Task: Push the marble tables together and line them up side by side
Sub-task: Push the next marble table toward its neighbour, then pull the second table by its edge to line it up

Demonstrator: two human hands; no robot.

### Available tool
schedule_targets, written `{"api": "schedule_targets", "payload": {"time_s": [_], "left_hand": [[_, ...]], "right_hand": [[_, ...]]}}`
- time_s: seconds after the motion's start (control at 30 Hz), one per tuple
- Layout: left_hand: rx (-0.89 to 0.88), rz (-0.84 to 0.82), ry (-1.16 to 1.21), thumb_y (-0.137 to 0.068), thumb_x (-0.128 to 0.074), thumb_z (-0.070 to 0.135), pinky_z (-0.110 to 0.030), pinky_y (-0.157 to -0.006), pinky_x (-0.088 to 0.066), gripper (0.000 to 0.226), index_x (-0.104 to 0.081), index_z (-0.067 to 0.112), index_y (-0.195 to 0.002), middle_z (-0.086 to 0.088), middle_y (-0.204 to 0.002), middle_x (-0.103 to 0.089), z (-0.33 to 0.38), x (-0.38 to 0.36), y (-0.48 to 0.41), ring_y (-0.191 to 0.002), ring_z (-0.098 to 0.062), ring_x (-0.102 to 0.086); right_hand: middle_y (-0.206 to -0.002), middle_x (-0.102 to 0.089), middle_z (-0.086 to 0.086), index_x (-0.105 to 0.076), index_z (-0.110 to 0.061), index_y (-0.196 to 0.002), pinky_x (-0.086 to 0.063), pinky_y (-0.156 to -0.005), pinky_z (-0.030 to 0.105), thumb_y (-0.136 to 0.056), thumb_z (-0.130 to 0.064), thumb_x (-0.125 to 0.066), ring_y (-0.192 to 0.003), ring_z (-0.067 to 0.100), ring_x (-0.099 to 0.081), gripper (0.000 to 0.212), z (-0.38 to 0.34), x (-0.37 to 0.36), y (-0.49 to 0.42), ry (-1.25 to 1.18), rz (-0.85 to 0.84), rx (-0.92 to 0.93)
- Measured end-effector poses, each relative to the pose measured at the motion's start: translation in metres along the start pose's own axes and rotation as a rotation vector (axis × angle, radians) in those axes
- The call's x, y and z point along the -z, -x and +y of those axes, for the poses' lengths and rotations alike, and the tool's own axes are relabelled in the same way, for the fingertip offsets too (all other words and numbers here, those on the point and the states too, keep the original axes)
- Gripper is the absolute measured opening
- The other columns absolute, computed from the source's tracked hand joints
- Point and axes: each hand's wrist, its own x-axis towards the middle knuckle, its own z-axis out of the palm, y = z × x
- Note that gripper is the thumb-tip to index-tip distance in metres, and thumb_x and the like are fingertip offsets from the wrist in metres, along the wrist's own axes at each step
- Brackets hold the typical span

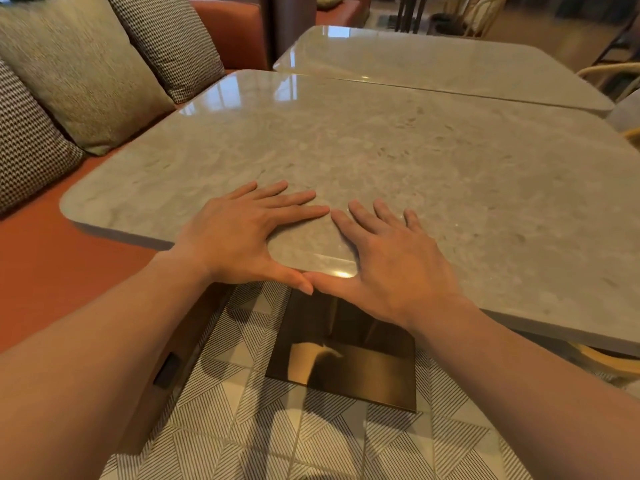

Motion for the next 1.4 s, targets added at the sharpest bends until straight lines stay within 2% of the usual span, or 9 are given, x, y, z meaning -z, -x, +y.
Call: {"api": "schedule_targets", "payload": {"time_s": [0.4, 0.5, 0.6, 0.63, 0.7, 0.83, 0.9, 1.0, 1.4], "left_hand": [[0.001, 0.035, 0.023, -0.054, -0.021, 0.115, -0.045, -0.133, -0.016, 0.12, -0.02, 0.057, -0.159, 0.025, -0.171, -0.022, -0.002, -0.001, 0.002, -0.16, -0.007, -0.018], [0.095, 0.014, 0.187, -0.058, -0.04, 0.109, -0.048, -0.134, -0.022, 0.108, -0.031, 0.059, -0.153, 0.027, -0.165, -0.035, 0.011, 0.01, 0.006, -0.161, -0.01, -0.029], [0.286, 0.224, 0.653, -0.071, -0.06, 0.079, -0.035, -0.123, -0.041, 0.069, -0.047, 0.061, -0.137, 0.031, -0.148, -0.051, 0.042, 0.031, 0.02, -0.143, 0.006, -0.048], [0.321, 0.323, 0.765, -0.077, -0.061, 0.073, -0.029, -0.12, -0.042, 0.059, -0.051, 0.059, -0.133, 0.032, -0.145, -0.054, 0.057, 0.04, 0.028, -0.139, 0.013, -0.049], [0.365, 0.536, 0.933, -0.088, -0.06, 0.064, -0.028, -0.12, -0.043, 0.046, -0.058, 0.052, -0.132, 0.026, -0.145, -0.062, 0.087, 0.062, 0.045, -0.141, 0.009, -0.053], [0.279, 0.769, 1.274, -0.089, -0.07, 0.071, -0.045, -0.12, -0.04, 0.051, -0.064, 0.048, -0.134, 0.007, -0.154, -0.062, 0.134, 0.118, 0.079, -0.149, -0.015, -0.055], [0.213, 0.818, 1.347, -0.083, -0.075, 0.073, -0.047, -0.119, -0.039, 0.058, -0.065, 0.047, -0.134, 0.004, -0.156, -0.061, 0.156, 0.148, 0.093, -0.15, -0.021, -0.054], [0.109, 0.78, 1.382, -0.083, -0.077, 0.072, -0.047, -0.121, -0.041, 0.06, -0.064, 0.046, -0.135, 0.003, -0.156, -0.06, 0.194, 0.203, 0.105, -0.152, -0.024, -0.052], [-0.021, 0.696, 1.398, -0.086, -0.073, 0.073, -0.048, -0.125, -0.04, 0.061, -0.062, 0.044, -0.138, 0.004, -0.154, -0.061, 0.329, 0.267, 0.069, -0.153, -0.028, -0.05]], "right_hand": [[-0.18, -0.017, -0.001, -0.013, -0.031, -0.17, -0.007, -0.132, 0.06, -0.071, -0.102, -0.006, -0.168, 0.031, -0.011, 0.122, 0.001, -0.004, -0.001, -0.023, 0.016, 0.009], [-0.178, -0.027, -0.001, -0.024, -0.031, -0.168, -0.007, -0.133, 0.06, -0.077, -0.098, -0.01, -0.167, 0.031, -0.017, 0.114, 0.0, -0.001, 0.004, -0.129, 0.031, 0.007], [-0.168, -0.044, -0.004, -0.04, -0.032, -0.162, -0.02, -0.134, 0.046, -0.091, -0.081, -0.045, -0.158, 0.017, -0.038, 0.086, 0.005, 0.021, 0.016, -0.58, 0.069, -0.01], [-0.162, -0.052, -0.003, -0.047, -0.03, -0.158, -0.033, -0.129, 0.034, -0.093, -0.07, -0.061, -0.148, 0.008, -0.049, 0.078, 0.005, 0.033, 0.022, -0.817, 0.138, -0.032], [-0.147, -0.063, -0.004, -0.058, -0.028, -0.149, -0.047, -0.114, 0.019, -0.089, -0.058, -0.076, -0.131, -0.001, -0.061, 0.069, 0.006, 0.064, 0.041, -1.141, 0.348, -0.088], [-0.137, -0.07, -0.009, -0.062, -0.035, -0.135, -0.055, -0.108, 0.024, -0.087, -0.061, -0.069, -0.126, 0.005, -0.068, 0.055, 0.001, 0.13, 0.091, -1.35, 0.512, -0.097], [-0.138, -0.07, -0.006, -0.062, -0.029, -0.135, -0.054, -0.111, 0.026, -0.084, -0.08, -0.065, -0.128, 0.008, -0.069, 0.072, 0.001, 0.167, 0.122, -1.373, 0.557, -0.072], [-0.14, -0.068, -0.004, -0.058, -0.022, -0.137, -0.051, -0.112, 0.024, -0.076, -0.091, -0.058, -0.133, 0.011, -0.066, 0.092, 0.002, 0.231, 0.169, -1.385, 0.58, -0.043], [-0.148, -0.063, 0.002, -0.054, -0.024, -0.143, -0.047, -0.12, 0.04, -0.082, -0.086, -0.061, -0.143, 0.021, -0.06, 0.087, 0.076, 0.309, 0.274, -1.368, 0.644, 0.026]]}}
